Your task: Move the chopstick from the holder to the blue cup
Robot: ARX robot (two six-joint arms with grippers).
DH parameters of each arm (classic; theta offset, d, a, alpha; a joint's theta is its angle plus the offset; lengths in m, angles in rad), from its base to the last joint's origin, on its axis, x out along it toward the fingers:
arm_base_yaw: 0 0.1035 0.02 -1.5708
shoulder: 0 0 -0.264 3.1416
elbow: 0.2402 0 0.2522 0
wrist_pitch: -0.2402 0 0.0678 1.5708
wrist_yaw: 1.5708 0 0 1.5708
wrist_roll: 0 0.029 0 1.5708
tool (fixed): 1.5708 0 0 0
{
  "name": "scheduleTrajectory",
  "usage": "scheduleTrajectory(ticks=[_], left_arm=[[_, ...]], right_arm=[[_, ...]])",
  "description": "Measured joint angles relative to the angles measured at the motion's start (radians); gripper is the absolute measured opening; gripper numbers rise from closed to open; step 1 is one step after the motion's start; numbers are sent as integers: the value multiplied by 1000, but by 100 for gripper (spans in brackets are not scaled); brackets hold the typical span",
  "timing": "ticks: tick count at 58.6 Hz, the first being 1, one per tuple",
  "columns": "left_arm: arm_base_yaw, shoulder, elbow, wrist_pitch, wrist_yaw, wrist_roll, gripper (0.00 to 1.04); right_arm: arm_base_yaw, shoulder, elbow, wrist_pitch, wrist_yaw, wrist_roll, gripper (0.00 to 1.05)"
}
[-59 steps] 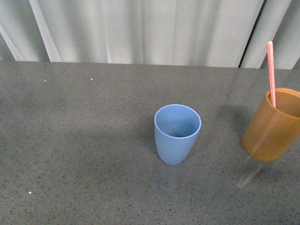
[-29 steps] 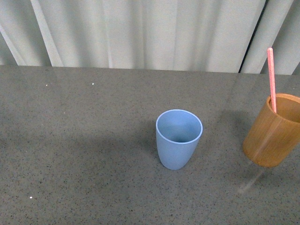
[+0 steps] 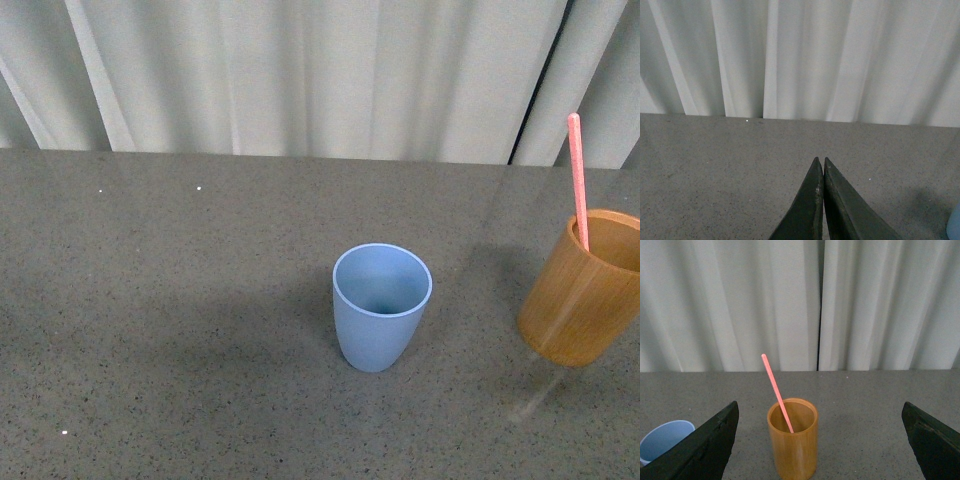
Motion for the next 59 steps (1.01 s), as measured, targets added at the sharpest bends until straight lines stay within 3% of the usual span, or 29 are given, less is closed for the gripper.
scheduleTrajectory(ticks=[52,59], left_arm=[[0,-329,0,-321,0,0,4],[0,-471,0,-489,0,1,4]], right_arm=[[0,0,0,0,0,0,95],[0,0,0,0,1,0,95]])
